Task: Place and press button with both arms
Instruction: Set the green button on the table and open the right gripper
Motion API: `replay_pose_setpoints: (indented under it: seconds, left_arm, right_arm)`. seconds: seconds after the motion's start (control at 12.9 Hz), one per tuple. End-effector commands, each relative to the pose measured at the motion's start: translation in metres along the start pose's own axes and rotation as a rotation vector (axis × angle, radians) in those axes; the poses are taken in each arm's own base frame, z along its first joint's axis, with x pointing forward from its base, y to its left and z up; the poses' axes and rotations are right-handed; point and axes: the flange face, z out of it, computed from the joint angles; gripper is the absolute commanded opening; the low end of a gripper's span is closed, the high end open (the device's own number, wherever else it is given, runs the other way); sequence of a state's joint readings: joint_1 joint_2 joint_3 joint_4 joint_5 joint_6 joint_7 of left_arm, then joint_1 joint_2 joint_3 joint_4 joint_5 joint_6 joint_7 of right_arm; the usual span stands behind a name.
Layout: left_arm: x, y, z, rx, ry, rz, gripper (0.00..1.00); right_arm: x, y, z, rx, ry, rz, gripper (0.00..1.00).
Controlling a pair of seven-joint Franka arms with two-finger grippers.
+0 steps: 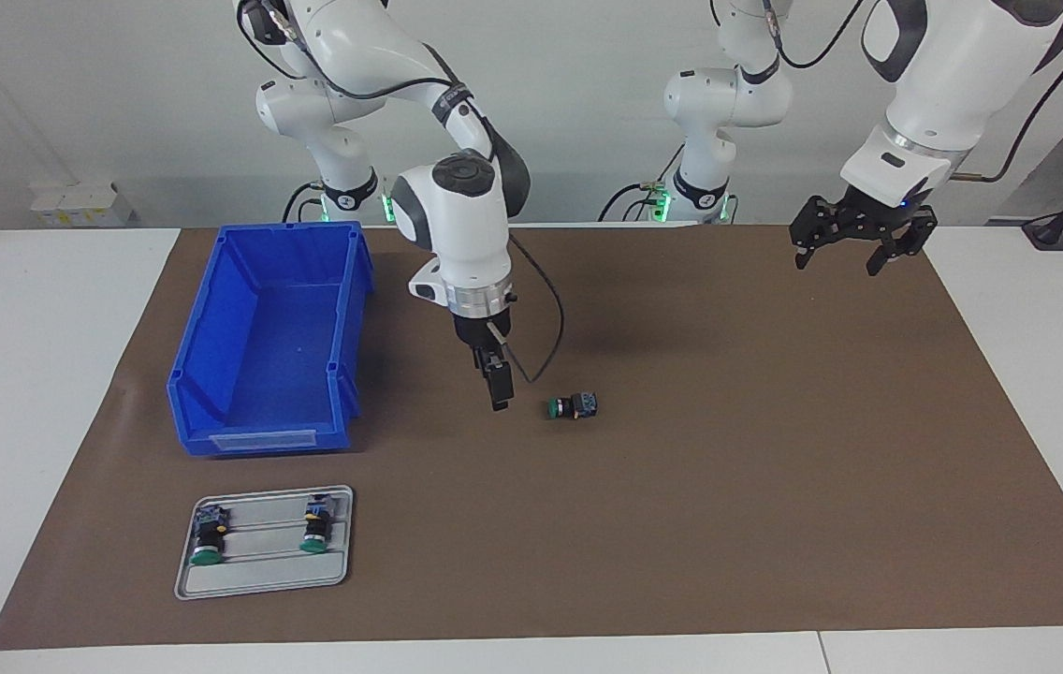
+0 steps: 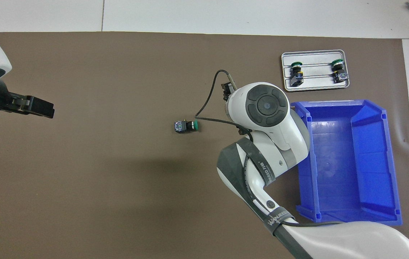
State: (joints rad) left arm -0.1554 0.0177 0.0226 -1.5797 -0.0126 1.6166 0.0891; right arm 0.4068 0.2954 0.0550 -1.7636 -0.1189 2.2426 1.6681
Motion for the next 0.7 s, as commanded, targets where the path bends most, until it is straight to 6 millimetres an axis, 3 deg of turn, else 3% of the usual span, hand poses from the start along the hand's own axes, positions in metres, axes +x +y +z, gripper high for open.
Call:
replay_pose_setpoints:
  seconds: [0.0, 0.31, 0.62]
  left_arm:
    - [-0.008, 0.022, 0.001, -0.004, 0.041, 0.108, 1.00]
    - [0.009, 0.070, 0.016, 0.002, 0.099, 0.271, 1.00]
    - [0.056, 0.137, 0.090, 0.009, 0.148, 0.458, 0.95]
  right_arm:
    - [0.025, 0.031, -0.007, -0.106, -0.010, -0.206, 0.99]
    - [0.088, 0.050, -0.048, -0.157, -0.030, -0.559, 0.99]
    - [0.142, 0.072, -0.101, -0.142, -0.070, -0.935, 0.99]
